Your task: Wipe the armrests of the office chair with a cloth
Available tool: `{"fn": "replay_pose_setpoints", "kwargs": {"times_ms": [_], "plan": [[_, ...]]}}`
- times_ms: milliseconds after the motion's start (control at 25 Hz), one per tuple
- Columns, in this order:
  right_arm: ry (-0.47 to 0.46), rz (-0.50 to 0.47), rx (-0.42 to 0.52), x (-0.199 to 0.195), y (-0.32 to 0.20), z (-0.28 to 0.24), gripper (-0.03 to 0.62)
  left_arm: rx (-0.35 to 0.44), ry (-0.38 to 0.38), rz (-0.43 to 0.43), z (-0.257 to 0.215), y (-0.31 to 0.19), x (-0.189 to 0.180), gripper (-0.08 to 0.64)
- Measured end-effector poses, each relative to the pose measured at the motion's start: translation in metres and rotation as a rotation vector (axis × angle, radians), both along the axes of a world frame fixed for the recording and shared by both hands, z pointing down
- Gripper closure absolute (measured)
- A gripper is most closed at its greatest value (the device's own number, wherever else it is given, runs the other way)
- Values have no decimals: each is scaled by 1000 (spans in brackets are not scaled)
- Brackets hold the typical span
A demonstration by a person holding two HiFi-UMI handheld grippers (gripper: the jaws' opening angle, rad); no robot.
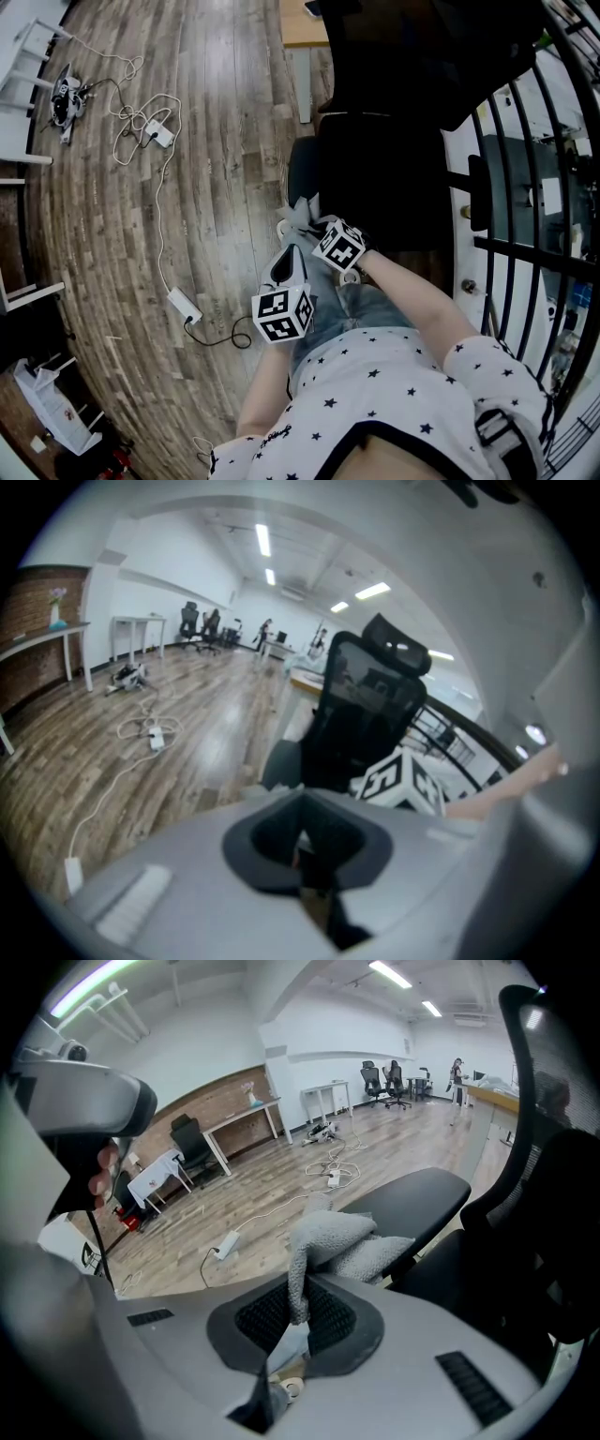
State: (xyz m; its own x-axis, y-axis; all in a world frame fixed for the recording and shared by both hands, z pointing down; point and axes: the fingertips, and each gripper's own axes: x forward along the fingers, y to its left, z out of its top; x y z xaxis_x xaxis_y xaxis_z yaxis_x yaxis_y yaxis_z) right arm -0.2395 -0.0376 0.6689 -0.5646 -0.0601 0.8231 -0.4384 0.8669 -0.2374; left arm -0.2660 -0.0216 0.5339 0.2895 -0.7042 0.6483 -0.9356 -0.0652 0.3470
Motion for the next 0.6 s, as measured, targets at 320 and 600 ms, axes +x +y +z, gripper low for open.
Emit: {"fn": "replay_pose_setpoints", "kwargs": {"times_ms": [320, 600], "plan": [[-9, 39, 27, 7, -2, -14, 561, 20, -4, 24, -8, 0, 3, 554], [-63, 131, 61, 23, -5, -39, 561, 49, -18, 68, -13, -10, 9, 554]]}}
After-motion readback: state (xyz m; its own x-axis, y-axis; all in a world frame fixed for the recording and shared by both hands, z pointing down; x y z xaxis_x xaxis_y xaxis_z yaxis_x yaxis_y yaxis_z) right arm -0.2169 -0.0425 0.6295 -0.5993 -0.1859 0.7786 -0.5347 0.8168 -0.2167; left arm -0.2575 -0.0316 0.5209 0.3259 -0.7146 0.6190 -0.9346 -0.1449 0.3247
